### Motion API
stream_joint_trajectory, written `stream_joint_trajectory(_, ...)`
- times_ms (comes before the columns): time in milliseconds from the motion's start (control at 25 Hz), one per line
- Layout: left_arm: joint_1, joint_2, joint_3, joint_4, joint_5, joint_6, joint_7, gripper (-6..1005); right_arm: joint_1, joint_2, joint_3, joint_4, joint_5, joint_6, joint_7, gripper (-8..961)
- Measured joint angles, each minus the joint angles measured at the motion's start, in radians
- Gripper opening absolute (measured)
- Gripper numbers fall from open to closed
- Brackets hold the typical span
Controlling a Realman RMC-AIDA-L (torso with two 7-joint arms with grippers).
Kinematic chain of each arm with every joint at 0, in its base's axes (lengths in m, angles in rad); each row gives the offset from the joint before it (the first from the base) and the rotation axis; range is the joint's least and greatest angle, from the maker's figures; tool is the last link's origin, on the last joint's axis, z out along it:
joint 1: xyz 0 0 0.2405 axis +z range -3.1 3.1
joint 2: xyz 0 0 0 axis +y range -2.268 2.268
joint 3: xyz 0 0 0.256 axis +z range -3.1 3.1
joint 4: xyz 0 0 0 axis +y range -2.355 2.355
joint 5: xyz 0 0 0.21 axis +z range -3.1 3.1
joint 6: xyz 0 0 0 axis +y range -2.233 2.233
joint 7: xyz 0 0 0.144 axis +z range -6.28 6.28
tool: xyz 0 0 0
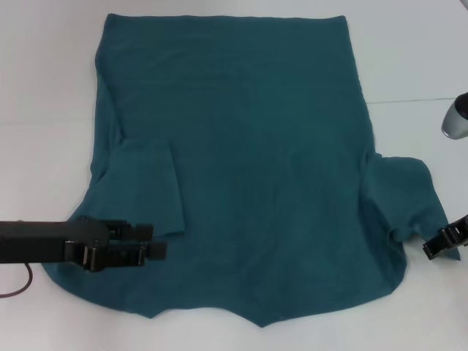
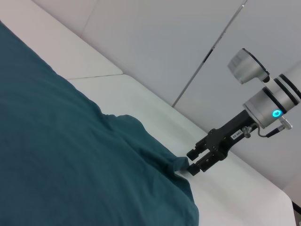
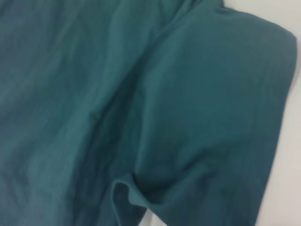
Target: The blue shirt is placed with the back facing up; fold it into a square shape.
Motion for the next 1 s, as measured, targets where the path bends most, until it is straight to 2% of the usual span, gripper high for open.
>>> stream_joint_trajectory(760, 0.001, -0.004, -0.001, 0.001, 0.011, 0.0, -0.008, 616, 0.001, -0.006, -0.028, 0.037, 0.0, 0.028, 0.016, 735)
stream_joint_trajectory(1000, 0.001, -0.006, -0.001, -0.001, 0.011, 0.002, -0.019, 616, -0.002, -0.018, -0.028, 0.063, 0.0, 0.043, 0.029, 734)
